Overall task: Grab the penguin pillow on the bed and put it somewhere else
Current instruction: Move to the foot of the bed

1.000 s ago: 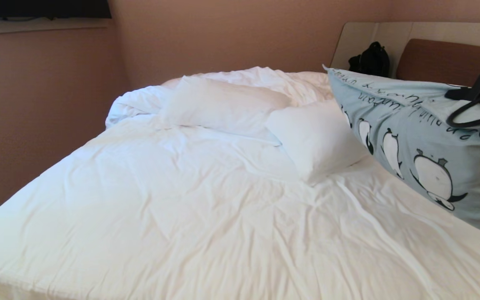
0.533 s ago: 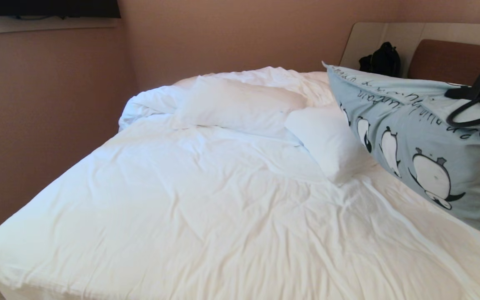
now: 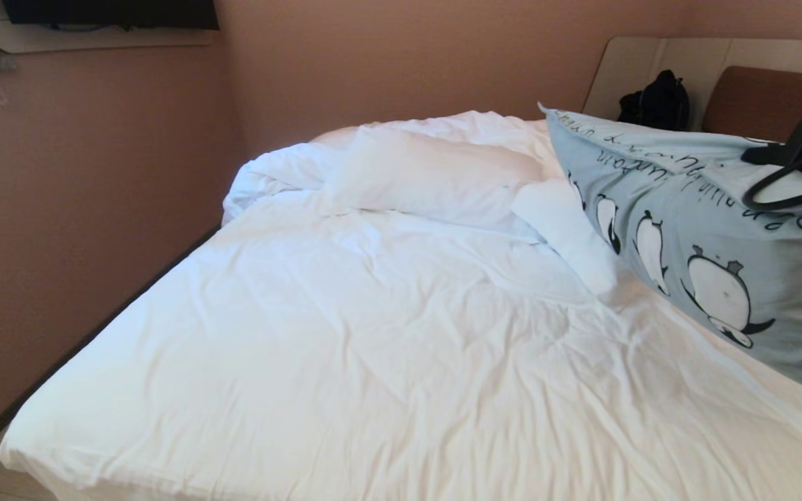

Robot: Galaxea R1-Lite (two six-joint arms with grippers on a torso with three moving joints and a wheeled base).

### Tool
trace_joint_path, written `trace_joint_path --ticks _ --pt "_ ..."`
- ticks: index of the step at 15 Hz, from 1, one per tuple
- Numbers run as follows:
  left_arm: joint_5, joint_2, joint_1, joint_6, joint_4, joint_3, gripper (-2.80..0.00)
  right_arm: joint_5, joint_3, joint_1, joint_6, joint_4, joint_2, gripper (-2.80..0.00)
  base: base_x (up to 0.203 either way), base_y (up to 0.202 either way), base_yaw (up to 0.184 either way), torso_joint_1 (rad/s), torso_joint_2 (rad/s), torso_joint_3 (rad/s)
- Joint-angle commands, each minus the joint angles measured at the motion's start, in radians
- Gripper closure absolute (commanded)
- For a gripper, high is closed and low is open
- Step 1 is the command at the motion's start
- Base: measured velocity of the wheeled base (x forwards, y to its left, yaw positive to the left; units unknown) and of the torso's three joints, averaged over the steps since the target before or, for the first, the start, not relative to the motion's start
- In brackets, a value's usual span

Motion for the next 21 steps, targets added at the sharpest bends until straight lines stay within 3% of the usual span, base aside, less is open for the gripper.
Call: trace_joint_path --ticks 1,16,21 --pt "0.0 0.0 0.0 0.0 -0.001 0.0 0.0 -0.002 -0.002 0.007 0.002 -0.001 0.004 0.0 0.0 0.192 -0.002 -0.001 0.0 0.001" --pt "0.0 0.0 0.0 0.0 -0.001 0.0 0.0 -0.007 -0.002 0.038 0.002 0.0 0.008 0.0 0.0 0.194 0.001 0.003 0.0 0.004" --pt "0.0 0.0 0.0 0.0 -0.001 0.0 0.0 -0.09 -0.002 0.096 -0.002 -0.001 0.017 0.0 0.0 0.193 0.0 0.005 0.0 0.004"
